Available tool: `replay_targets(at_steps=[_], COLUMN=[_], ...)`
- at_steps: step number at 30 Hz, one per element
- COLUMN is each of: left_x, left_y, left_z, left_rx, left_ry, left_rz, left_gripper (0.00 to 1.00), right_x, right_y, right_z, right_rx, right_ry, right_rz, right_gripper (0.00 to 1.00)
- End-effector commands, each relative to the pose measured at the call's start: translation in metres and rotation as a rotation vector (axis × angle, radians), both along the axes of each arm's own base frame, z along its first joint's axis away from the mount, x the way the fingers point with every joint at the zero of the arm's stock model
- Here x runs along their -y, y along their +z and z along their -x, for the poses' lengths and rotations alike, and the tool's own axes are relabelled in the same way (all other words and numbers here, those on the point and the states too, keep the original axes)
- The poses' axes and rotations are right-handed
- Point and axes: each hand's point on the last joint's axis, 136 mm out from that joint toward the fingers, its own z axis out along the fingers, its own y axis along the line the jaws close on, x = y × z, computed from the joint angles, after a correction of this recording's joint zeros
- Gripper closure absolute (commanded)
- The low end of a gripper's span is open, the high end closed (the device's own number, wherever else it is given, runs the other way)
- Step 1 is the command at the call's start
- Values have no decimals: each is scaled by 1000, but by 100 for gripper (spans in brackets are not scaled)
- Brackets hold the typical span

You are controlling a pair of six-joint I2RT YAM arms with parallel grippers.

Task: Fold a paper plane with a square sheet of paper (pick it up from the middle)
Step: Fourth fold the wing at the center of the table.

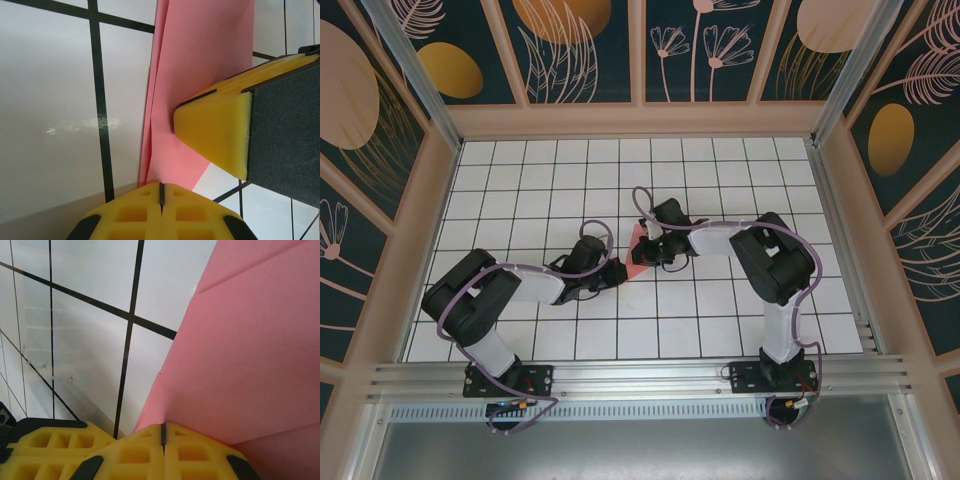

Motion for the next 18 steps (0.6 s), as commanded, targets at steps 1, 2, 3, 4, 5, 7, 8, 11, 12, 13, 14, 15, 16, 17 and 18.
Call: replay_targets(at_steps=[1, 2, 3, 4, 5, 7, 8, 11, 12, 13, 14, 15, 16, 17, 18], left_x=[-29, -30, -31, -32, -34, -36, -37, -42, -43, -45, -44, -45, -44, -44, -44], left_y=[-42, -41, -43, -45, -47, -51, -53, -59, -61, -62, -62, -62, -62, -62, -61], left_z=[30, 31, 33, 35, 37, 42, 44, 51, 53, 55, 55, 56, 56, 56, 55], left_rx=[-150, -151, -159, -165, -173, -187, -195, -212, -220, -225, -228, -228, -229, -229, -227], left_ry=[24, 23, 23, 23, 20, 14, 13, 11, 11, 11, 11, 10, 9, 8, 7], left_rz=[-138, -137, -140, -145, -148, -155, -158, -172, -177, -180, -178, -176, -175, -174, -172], left_gripper=[100, 100, 100, 100, 100, 100, 100, 100, 100, 100, 100, 100, 100, 100, 100], right_x=[9, 13, 16, 20, 24, 31, 32, 47, 52, 56, 60, 65, 70, 73, 77], right_y=[-3, -5, -7, -10, -13, -15, -14, -12, -11, -11, -12, -12, -12, -12, -12], right_z=[-6, -12, -16, -23, -29, -40, -43, -64, -70, -76, -81, -88, -94, -100, -106], right_rx=[25, 23, 20, 13, 9, -7, -6, 8, 12, 19, 20, 24, 28, 30, 32], right_ry=[-50, -67, -78, -95, -111, -134, -137, -176, -187, -197, -207, -220, -233, -244, -257], right_rz=[71, 78, 76, 77, 75, 45, 35, 18, 18, 22, 30, 36, 34, 34, 36], right_gripper=[99, 99, 99, 99, 99, 99, 99, 99, 99, 99, 99, 99, 99, 99, 99])
